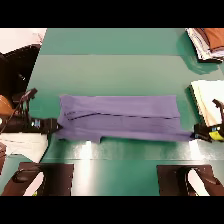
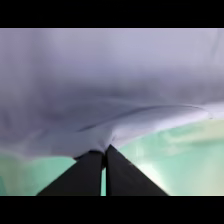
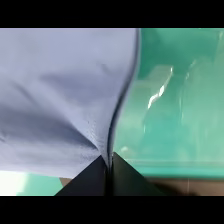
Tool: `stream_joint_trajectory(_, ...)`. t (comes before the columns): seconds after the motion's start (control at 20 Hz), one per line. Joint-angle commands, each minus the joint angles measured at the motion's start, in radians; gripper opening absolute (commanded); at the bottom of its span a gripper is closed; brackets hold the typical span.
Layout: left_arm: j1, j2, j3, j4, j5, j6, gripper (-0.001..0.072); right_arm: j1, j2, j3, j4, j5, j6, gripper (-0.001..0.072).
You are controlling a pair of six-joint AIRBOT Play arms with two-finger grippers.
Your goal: Fold the shirts.
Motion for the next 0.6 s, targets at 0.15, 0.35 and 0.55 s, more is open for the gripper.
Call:
stream_joint_trajectory(0.15,0.000,-0.409,0.222,0.014,0.278,0.109,0.0024,0.152,-0.367,0.303,0.014,-0.169,0.003,0.0017)
stream_joint_trajectory(0.35,0.000,-0.546,0.292,0.014,0.387,0.128,0.0025,0.169,-0.602,0.474,0.086,-0.175,0.002,0.0018)
stream_joint_trajectory(0.55,0.000,-0.567,0.292,0.013,0.409,0.127,0.0668,0.123,-0.745,0.582,0.256,-0.181,-0.041,0.0329)
